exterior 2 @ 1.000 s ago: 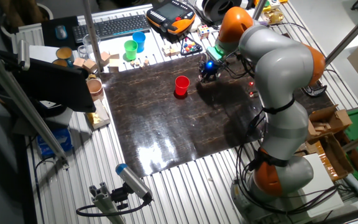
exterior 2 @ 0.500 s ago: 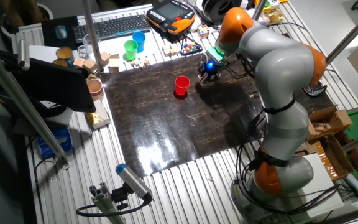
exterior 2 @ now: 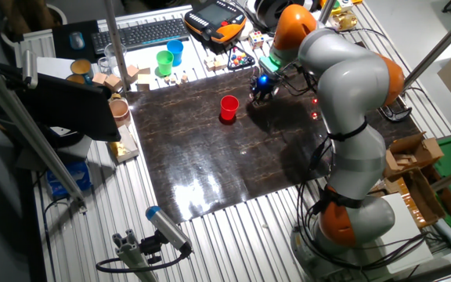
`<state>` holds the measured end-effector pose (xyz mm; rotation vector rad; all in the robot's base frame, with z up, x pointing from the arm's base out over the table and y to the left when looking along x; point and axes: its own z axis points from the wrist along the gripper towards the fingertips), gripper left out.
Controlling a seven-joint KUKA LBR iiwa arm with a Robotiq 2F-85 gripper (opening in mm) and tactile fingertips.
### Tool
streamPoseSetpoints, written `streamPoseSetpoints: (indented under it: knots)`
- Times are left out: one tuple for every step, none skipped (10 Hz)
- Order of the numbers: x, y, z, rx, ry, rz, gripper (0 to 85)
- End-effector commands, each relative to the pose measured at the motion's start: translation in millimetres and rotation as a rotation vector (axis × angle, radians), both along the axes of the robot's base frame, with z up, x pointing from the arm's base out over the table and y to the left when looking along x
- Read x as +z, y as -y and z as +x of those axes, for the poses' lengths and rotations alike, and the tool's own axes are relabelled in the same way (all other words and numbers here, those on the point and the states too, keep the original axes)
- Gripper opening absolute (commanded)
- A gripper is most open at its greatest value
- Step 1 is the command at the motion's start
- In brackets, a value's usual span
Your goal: Pick up the cup
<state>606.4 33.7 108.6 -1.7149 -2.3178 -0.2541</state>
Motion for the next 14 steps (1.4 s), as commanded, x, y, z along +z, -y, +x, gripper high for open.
streamPoseSetpoints:
  knots:
    - [-1.3, -0.6, -0.2, -0.149, -0.005, 0.020, 28.0]
    - [-3.2, -1.7, -0.7, -0.158, -0.010, 0.036, 35.3]
    - [-5.4, -3.0, -0.2, -0.168, -0.026, 0.050, 46.0]
    - [-6.5, -3.6, 0.1, -0.185, -0.030, 0.054, 52.0]
    - [-7.7, -4.1, 0.7, -0.198, -0.040, 0.055, 67.7]
    - [-9.9, -5.2, 1.7, -0.212, -0.045, 0.057, 77.7]
    - [-11.9, -5.9, 2.8, -0.226, -0.049, 0.065, 85.0]
    - [-12.7, -6.7, 3.2, -0.227, -0.050, 0.073, 85.0]
    - [-13.2, -7.9, 3.8, -0.229, -0.053, 0.085, 85.0]
    - [-14.5, -9.8, 3.9, -0.235, -0.057, 0.098, 85.0]
    - [-17.3, -12.8, 3.8, -0.240, -0.060, 0.111, 85.0]
    - [-20.0, -15.5, 3.9, -0.245, -0.065, 0.116, 85.0]
    - [-22.5, -18.3, 3.9, -0.247, -0.072, 0.126, 85.0]
    - [-24.4, -21.3, 3.9, -0.250, -0.078, 0.134, 85.0]
